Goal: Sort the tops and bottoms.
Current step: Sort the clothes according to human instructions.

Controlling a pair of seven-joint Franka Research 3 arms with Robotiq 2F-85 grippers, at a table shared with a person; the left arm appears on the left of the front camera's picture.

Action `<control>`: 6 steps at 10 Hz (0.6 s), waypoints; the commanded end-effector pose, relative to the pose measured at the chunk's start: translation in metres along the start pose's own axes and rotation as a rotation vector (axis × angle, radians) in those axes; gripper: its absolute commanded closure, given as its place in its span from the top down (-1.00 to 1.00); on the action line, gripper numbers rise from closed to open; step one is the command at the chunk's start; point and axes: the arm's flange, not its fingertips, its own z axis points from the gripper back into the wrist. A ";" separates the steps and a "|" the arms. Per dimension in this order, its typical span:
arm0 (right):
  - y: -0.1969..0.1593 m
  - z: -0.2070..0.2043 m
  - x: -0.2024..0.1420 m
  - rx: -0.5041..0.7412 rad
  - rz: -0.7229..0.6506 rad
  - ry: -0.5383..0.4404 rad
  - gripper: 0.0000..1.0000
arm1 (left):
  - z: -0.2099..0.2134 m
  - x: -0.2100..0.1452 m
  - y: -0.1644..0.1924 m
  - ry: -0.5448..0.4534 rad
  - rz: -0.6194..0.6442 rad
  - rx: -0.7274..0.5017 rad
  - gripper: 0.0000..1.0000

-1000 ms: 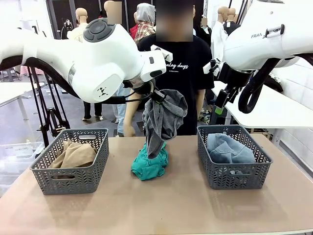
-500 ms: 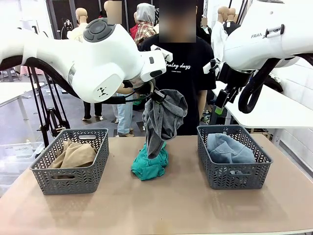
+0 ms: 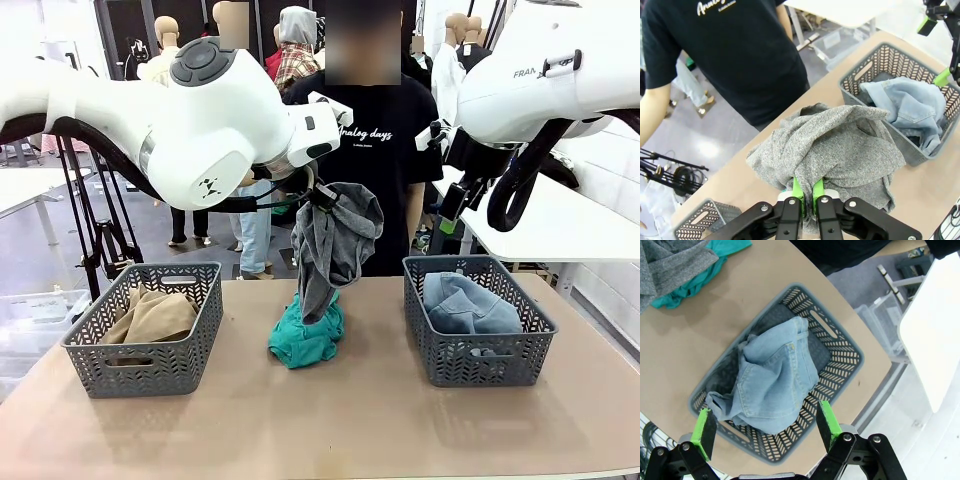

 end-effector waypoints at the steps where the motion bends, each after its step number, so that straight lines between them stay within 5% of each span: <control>1: 0.000 0.000 -0.001 0.011 -0.004 -0.003 1.00 | 0.000 0.006 0.001 -0.008 -0.002 -0.004 -1.00; 6: 0.000 0.000 -0.001 0.011 -0.004 -0.003 1.00 | 0.000 0.006 0.001 -0.008 -0.002 -0.004 -1.00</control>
